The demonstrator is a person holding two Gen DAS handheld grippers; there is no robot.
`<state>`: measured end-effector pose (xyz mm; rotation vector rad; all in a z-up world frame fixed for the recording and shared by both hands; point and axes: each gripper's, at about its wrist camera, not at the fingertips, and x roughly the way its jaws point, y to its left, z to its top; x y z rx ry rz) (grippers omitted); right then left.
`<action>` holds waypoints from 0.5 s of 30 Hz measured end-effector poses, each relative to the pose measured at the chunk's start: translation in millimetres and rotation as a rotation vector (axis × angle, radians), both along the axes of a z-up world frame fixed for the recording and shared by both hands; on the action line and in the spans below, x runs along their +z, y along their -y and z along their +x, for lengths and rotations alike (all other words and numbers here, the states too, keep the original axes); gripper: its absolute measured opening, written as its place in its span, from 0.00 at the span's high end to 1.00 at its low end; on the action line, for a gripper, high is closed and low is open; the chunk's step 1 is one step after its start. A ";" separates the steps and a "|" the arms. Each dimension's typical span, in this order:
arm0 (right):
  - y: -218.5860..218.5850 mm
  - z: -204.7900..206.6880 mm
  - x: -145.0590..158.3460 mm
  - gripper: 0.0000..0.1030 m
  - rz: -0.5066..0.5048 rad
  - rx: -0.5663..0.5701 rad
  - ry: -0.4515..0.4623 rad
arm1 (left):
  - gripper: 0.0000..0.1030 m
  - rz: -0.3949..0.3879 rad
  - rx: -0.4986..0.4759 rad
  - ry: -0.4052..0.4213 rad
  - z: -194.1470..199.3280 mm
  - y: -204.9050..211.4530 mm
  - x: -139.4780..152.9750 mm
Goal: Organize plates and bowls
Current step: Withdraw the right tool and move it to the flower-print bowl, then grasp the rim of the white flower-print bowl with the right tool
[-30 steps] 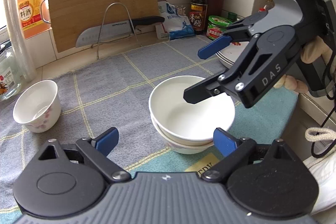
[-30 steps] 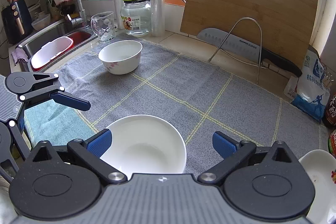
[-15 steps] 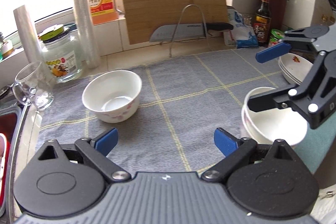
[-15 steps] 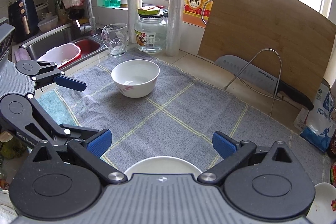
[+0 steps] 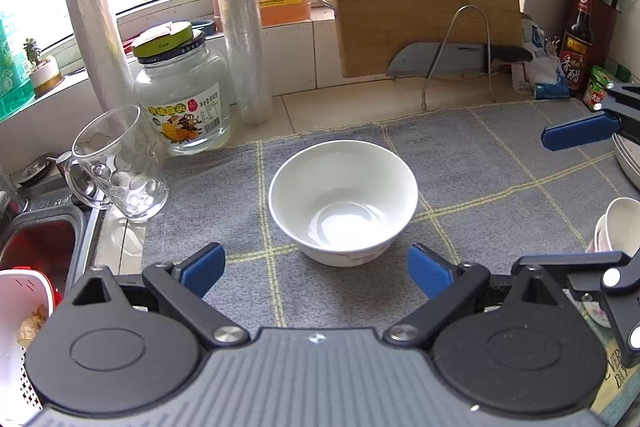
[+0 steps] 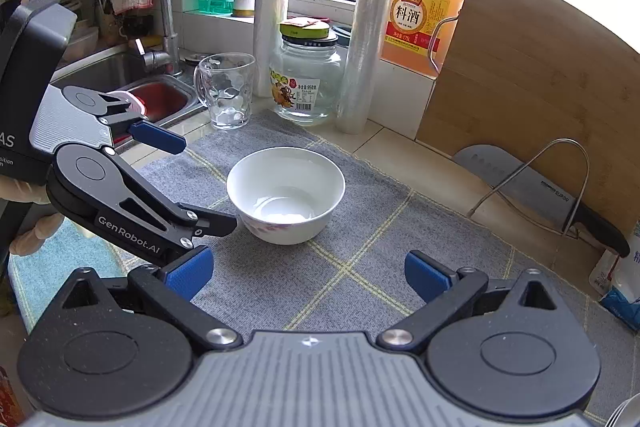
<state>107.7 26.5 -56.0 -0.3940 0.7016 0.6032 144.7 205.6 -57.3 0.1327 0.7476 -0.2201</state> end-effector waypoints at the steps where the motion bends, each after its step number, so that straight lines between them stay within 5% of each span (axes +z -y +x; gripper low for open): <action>1: -2.1 2.1 -0.6 0.00 0.002 0.004 0.002 | 0.05 -0.003 -0.005 0.003 3.2 -3.8 1.0; 15: -42.7 25.1 -29.8 0.00 -0.068 -0.015 -0.021 | 0.06 -0.019 -0.086 -0.035 62.1 -16.4 -12.8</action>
